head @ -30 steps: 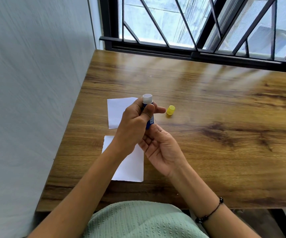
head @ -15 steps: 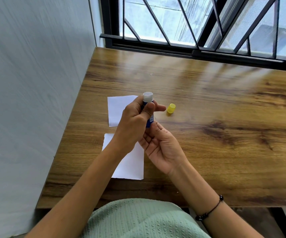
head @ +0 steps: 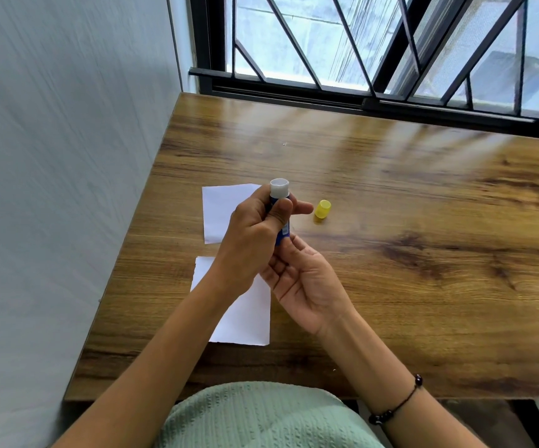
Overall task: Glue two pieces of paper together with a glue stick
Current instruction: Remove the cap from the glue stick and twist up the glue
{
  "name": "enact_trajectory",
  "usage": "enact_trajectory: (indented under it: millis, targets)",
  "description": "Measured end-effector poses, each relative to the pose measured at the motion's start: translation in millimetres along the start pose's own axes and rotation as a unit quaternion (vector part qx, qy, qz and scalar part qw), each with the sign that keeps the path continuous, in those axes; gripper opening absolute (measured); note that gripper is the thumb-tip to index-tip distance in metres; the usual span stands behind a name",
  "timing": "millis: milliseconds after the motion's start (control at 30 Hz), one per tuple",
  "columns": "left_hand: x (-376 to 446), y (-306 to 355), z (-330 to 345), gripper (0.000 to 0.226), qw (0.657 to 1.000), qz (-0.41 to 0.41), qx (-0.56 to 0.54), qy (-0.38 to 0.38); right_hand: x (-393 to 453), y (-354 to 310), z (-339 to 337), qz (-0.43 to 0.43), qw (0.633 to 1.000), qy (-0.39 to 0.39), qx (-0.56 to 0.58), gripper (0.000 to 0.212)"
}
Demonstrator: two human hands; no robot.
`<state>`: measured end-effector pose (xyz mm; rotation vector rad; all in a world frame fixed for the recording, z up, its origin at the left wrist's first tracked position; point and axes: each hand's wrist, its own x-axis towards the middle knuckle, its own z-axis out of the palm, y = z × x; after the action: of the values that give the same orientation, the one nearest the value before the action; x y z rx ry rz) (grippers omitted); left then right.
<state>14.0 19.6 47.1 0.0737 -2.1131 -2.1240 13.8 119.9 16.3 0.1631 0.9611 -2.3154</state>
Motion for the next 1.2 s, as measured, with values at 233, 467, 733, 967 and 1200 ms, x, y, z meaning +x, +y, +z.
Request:
enact_trajectory:
  millis: [233,467,733,967,1200]
  targets:
    - [0.4,-1.8,-0.2,0.018,1.000,0.002,-0.012,0.008,0.9,3.5,-0.7,0.019,1.000,0.023,0.004,0.034]
    - [1.1,-3.2,-1.0,0.015,1.000,0.005,-0.008,-0.010,-0.2,1.1,-0.8,-0.005,1.000,-0.001,0.006,0.028]
    - [1.7,-4.9,-0.7,0.015,1.000,0.011,-0.015,-0.005,0.4,3.5,-0.9,0.006,1.000,0.017,0.004,0.034]
    - [0.5,-4.9,-0.8,0.014,1.000,0.010,-0.016,-0.011,-1.9,2.0,1.9,-0.008,1.000,-0.002,0.008,0.028]
    - [-0.1,-4.4,0.3,0.016,1.000,0.005,-0.023,-0.003,-1.5,3.4,2.3,0.008,1.000,0.014,0.024,0.036]
